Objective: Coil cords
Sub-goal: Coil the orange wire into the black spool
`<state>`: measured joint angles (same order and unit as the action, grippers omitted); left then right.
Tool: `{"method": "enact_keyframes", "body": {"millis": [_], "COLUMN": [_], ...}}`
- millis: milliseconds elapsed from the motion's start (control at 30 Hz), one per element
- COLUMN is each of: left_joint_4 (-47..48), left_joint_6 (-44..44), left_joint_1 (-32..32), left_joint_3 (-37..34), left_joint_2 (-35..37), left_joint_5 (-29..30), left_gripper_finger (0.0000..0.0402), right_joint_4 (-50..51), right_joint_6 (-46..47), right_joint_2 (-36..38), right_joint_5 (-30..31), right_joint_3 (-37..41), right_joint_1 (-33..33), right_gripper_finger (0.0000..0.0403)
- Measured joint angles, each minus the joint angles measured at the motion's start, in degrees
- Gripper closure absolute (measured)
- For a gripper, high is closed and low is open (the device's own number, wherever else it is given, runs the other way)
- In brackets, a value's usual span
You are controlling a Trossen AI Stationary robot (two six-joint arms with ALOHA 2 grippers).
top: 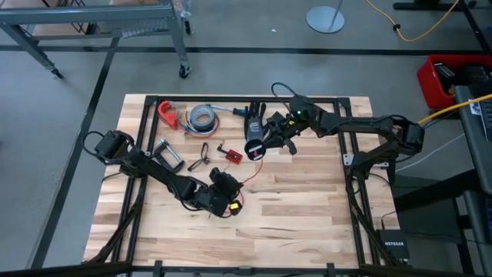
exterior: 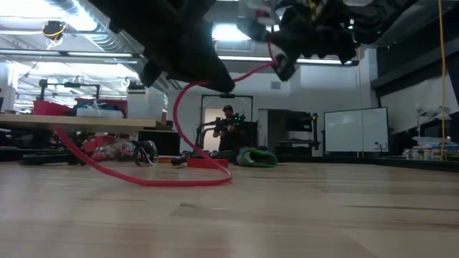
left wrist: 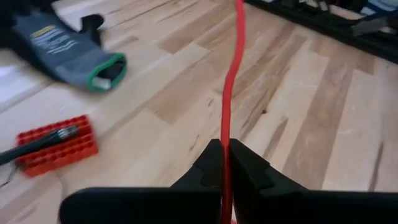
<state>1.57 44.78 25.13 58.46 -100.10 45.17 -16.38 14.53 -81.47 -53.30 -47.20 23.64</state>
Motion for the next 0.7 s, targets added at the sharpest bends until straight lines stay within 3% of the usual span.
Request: {"method": "enact_keyframes", "body": {"millis": [233,500,700], "left_joint_4": [13.96,24.54,24.85], "left_joint_6": [10.44,15.07,15.05], "left_joint_1": [-0.93,-4.62,-8.59], "left_joint_3": [0.00,0.00,0.02], "left_joint_2": [4.12,7.01,7.73], "left_joint_5": [0.26,0.27,0.24], "left_gripper_finger": [0.0401,0.0401,0.0401], "right_joint_4": [13.18,19.08,25.51], "right_joint_6": [-8.90,-10.80,-14.25], "right_joint_2": [0.00,0.00,0.00], "right_joint_5": [8.67,10.30,23.09], "right_joint_3": [0.00,0.00,0.00], "right_joint_1": [-0.01,-0.04,-2.13], "right_gripper_finger": [0.0402,0.0402,0.0402]}}
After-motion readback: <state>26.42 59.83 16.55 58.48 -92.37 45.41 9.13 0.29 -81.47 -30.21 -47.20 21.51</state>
